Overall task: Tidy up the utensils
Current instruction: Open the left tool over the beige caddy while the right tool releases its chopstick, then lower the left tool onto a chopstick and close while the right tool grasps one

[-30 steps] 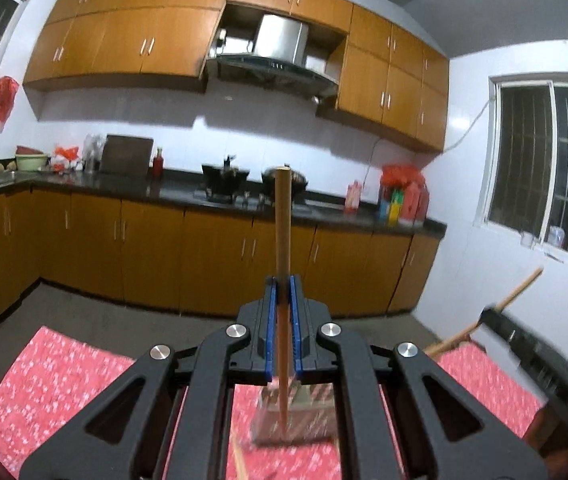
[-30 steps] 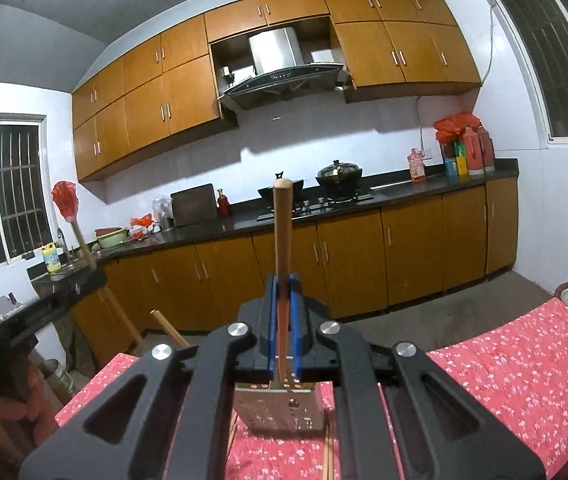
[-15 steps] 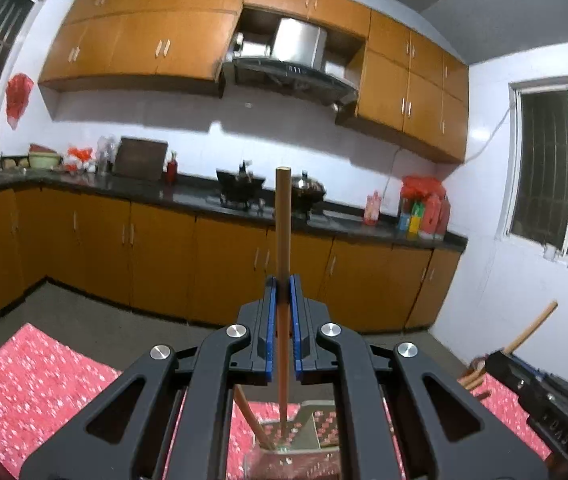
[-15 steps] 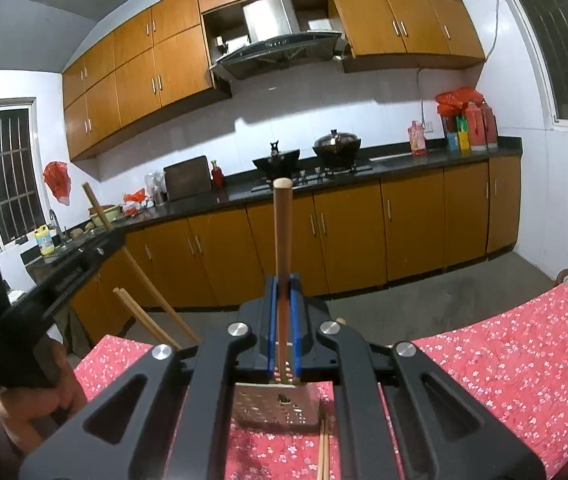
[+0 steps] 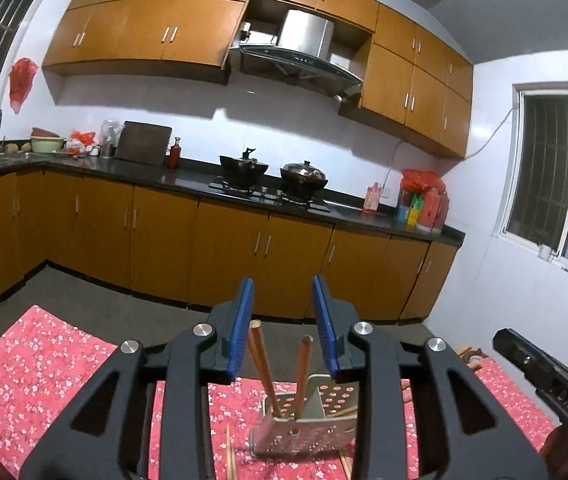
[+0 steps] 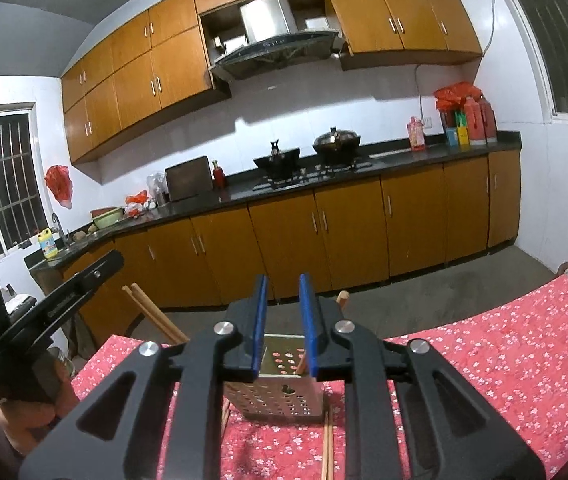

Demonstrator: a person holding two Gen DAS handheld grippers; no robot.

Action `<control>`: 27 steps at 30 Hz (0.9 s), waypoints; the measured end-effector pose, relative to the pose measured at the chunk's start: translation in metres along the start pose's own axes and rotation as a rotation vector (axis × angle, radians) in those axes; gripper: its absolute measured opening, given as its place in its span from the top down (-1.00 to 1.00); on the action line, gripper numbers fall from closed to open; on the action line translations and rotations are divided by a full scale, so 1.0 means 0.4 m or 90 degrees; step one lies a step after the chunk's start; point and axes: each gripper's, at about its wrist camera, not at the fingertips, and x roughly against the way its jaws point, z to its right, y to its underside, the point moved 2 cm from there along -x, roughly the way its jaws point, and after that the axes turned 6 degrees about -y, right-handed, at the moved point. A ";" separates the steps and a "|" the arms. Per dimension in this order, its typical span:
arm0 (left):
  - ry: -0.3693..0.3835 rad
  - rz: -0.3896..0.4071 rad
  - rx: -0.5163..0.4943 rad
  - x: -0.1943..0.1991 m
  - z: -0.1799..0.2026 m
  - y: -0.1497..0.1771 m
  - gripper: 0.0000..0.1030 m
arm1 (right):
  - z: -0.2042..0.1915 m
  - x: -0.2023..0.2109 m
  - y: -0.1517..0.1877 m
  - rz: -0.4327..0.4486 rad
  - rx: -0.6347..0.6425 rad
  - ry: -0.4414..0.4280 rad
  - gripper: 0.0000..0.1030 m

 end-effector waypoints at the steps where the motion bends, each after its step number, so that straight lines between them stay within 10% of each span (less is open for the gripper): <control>1: 0.001 0.002 0.005 0.018 -0.010 0.000 0.39 | 0.000 0.016 0.001 0.006 0.001 0.001 0.65; 7: -0.010 -0.017 0.020 0.100 -0.075 0.051 0.39 | 0.039 0.095 0.082 -0.010 -0.017 0.026 0.58; 17: -0.067 -0.247 -0.048 0.067 -0.163 0.339 0.39 | 0.144 -0.026 0.450 -0.312 -0.089 0.053 0.63; 27: -0.052 -0.365 -0.055 0.048 -0.195 0.486 0.39 | 0.127 -0.064 0.573 -0.397 -0.062 0.058 0.70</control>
